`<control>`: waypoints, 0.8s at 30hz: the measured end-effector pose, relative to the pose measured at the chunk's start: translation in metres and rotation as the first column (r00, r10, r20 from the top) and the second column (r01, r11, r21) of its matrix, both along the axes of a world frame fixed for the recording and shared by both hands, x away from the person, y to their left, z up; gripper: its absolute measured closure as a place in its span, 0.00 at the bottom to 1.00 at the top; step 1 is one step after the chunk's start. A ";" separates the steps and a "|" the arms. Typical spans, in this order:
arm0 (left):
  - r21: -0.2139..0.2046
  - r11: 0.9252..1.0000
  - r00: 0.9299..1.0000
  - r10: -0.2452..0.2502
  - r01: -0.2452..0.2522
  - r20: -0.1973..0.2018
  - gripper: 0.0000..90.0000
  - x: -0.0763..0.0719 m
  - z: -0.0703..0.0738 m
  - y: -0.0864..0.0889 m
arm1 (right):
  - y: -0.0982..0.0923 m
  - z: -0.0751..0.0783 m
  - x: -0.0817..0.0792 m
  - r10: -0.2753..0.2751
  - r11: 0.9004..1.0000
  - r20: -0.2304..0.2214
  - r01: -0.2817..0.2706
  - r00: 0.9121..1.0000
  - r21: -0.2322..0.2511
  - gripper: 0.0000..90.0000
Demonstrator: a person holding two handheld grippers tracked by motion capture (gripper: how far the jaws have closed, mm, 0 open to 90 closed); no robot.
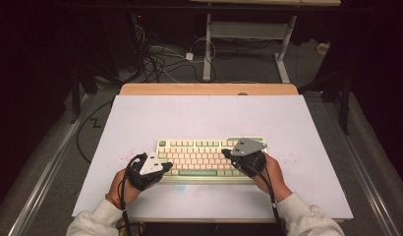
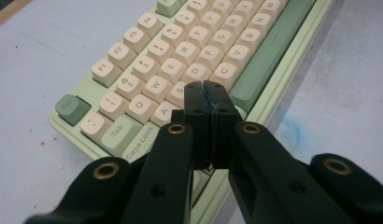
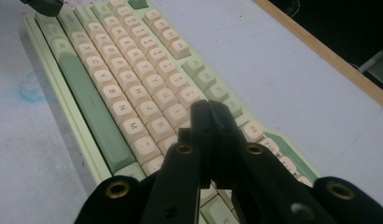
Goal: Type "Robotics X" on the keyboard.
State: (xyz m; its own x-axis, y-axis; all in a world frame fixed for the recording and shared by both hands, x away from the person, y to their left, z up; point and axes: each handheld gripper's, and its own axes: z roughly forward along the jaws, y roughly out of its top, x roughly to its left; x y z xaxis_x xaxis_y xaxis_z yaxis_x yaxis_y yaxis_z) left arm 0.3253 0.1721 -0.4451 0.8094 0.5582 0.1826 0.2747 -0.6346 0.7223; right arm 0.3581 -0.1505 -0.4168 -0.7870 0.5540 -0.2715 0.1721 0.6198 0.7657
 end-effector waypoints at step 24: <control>0.003 0.999 0.999 -0.035 0.035 0.011 0.97 0.015 0.012 -0.025 | -0.035 0.006 -0.030 -0.008 1.000 0.026 0.008 1.000 0.007 1.00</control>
State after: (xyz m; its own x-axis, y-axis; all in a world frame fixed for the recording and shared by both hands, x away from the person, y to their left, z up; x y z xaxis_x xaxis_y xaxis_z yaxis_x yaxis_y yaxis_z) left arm 0.3399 0.1472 -0.4334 0.8261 0.5295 0.1930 0.2446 -0.6455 0.7236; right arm 0.3284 -0.1853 -0.4112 -0.7750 0.5624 -0.2883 0.1568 0.6131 0.7743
